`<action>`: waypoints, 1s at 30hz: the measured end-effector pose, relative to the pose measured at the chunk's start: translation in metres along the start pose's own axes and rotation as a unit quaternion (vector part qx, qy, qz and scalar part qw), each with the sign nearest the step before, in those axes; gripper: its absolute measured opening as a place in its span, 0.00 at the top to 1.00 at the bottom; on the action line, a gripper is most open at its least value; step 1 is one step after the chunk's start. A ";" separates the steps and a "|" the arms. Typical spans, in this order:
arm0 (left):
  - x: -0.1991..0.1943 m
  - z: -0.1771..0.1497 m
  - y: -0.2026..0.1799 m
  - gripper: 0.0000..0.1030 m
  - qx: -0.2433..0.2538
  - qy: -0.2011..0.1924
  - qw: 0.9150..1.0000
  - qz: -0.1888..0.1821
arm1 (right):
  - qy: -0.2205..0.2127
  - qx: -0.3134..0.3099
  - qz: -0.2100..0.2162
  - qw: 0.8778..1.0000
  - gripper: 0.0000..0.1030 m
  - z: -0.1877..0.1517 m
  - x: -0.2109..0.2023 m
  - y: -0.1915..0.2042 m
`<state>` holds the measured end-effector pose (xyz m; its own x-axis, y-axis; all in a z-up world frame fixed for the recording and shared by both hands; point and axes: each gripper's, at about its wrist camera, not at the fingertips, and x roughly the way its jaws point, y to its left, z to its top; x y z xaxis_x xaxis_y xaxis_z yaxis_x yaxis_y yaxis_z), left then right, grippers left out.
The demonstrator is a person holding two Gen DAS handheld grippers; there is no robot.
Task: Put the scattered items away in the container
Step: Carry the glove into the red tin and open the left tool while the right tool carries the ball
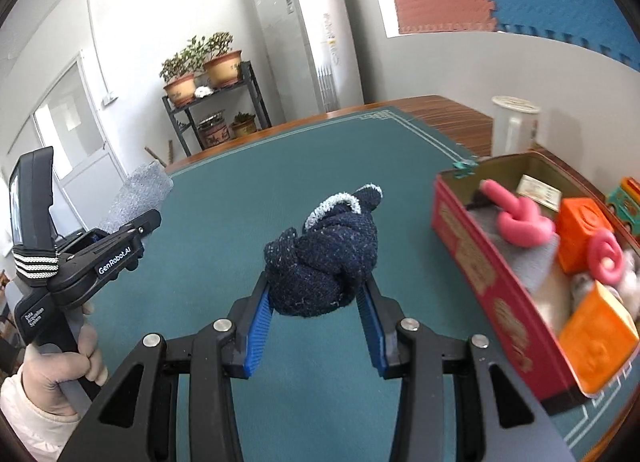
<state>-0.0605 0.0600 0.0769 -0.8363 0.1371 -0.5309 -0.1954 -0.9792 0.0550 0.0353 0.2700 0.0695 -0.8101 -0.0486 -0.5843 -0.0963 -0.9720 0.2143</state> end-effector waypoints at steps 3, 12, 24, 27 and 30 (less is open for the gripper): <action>-0.011 -0.002 -0.013 0.60 0.011 -0.007 1.000 -0.010 | -0.016 0.003 -0.007 1.000 0.56 -0.002 -0.013 -0.008; -0.024 -0.011 -0.066 0.60 0.045 0.013 0.997 -0.062 | -0.058 0.045 -0.027 0.997 0.56 -0.010 -0.058 -0.059; -0.041 0.011 -0.159 0.60 0.074 0.041 0.977 -0.197 | -0.117 0.120 -0.091 0.982 0.56 -0.017 -0.119 -0.157; -0.045 0.018 -0.185 0.60 0.077 0.053 0.964 -0.250 | -0.121 0.136 -0.098 0.978 0.56 -0.022 -0.126 -0.174; -0.045 0.023 -0.216 0.60 0.084 0.074 0.945 -0.306 | -0.122 0.145 -0.099 0.977 0.56 -0.026 -0.129 -0.184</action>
<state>0.0079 0.2684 0.1084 -0.4615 0.6360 -0.6185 -0.7092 -0.6833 -0.1734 0.1726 0.4488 0.0850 -0.8694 0.2253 -0.4398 -0.3968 -0.8486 0.3498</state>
